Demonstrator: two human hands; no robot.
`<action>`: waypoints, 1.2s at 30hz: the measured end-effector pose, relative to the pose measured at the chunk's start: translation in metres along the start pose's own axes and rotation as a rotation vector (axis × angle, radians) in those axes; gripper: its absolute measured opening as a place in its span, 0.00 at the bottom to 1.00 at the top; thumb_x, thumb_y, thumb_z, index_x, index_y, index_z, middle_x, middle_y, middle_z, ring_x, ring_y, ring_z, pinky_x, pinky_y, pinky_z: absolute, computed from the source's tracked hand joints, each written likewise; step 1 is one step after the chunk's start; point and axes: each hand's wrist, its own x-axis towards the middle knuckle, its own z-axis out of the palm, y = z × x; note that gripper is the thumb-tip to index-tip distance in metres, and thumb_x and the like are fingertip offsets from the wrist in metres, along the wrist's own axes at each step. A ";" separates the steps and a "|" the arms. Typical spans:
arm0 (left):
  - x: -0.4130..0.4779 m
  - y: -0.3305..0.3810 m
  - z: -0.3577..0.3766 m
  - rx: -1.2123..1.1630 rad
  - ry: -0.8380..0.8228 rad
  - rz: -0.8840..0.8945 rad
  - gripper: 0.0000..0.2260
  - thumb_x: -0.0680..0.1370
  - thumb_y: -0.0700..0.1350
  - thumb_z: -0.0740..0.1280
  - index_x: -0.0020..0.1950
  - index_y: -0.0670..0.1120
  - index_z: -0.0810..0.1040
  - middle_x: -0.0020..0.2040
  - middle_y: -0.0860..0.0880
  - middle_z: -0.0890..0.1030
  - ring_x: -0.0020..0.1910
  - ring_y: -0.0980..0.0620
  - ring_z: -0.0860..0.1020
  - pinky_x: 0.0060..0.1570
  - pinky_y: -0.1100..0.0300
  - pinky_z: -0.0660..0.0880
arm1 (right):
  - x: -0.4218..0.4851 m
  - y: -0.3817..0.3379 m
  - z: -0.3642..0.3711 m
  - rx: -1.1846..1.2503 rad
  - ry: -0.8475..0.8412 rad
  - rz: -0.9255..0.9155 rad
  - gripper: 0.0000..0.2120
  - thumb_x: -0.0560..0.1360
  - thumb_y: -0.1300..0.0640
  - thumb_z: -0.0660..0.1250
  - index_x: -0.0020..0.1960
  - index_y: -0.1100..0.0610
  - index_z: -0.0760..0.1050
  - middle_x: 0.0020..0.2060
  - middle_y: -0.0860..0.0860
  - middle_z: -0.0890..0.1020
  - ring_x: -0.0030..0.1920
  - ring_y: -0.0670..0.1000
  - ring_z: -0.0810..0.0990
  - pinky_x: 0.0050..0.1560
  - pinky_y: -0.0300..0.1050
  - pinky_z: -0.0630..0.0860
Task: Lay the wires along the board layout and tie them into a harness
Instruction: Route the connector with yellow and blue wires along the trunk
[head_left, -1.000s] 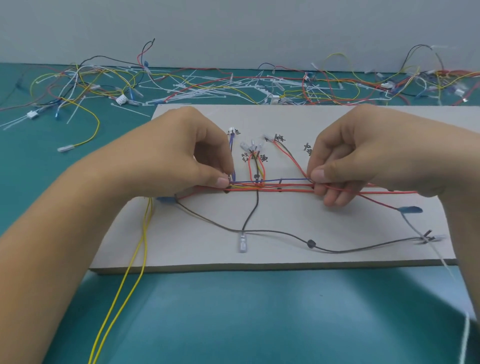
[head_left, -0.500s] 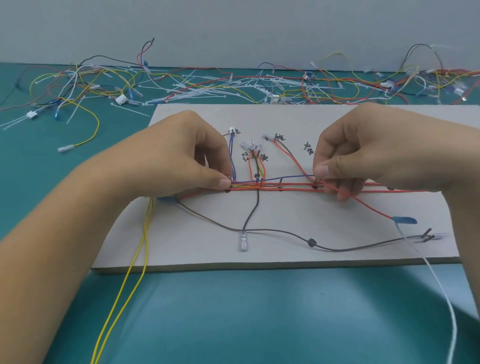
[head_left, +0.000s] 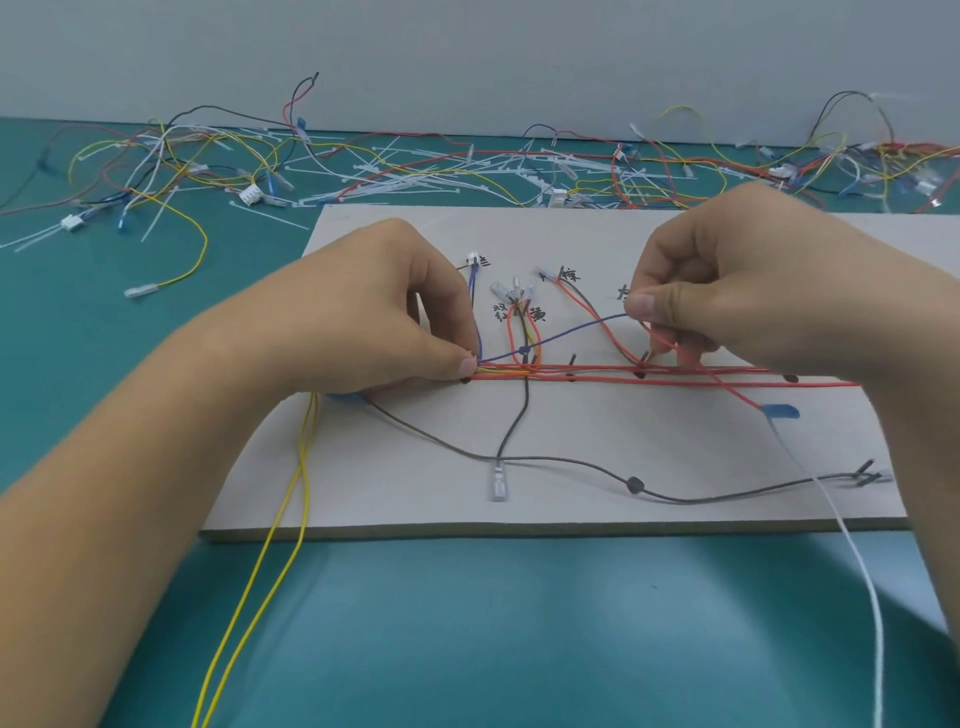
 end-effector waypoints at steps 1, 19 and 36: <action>-0.001 0.000 0.000 0.006 0.013 -0.007 0.03 0.70 0.50 0.79 0.40 0.55 0.86 0.29 0.54 0.81 0.28 0.48 0.78 0.29 0.63 0.71 | 0.003 0.000 0.003 -0.018 0.008 0.025 0.10 0.79 0.56 0.71 0.39 0.55 0.81 0.29 0.49 0.85 0.28 0.47 0.83 0.35 0.42 0.77; -0.001 -0.004 -0.004 -0.046 0.101 -0.057 0.19 0.61 0.52 0.85 0.33 0.46 0.77 0.25 0.55 0.77 0.22 0.59 0.69 0.22 0.71 0.64 | 0.094 -0.026 0.012 0.343 -0.186 -0.092 0.09 0.81 0.58 0.69 0.43 0.61 0.77 0.31 0.52 0.85 0.30 0.50 0.83 0.33 0.41 0.80; 0.004 -0.012 -0.001 -0.067 0.084 -0.004 0.15 0.63 0.52 0.84 0.37 0.48 0.81 0.34 0.50 0.83 0.25 0.59 0.72 0.25 0.69 0.68 | 0.125 -0.042 0.033 0.255 -0.210 -0.065 0.01 0.77 0.63 0.72 0.47 0.59 0.82 0.28 0.51 0.83 0.27 0.47 0.78 0.32 0.41 0.78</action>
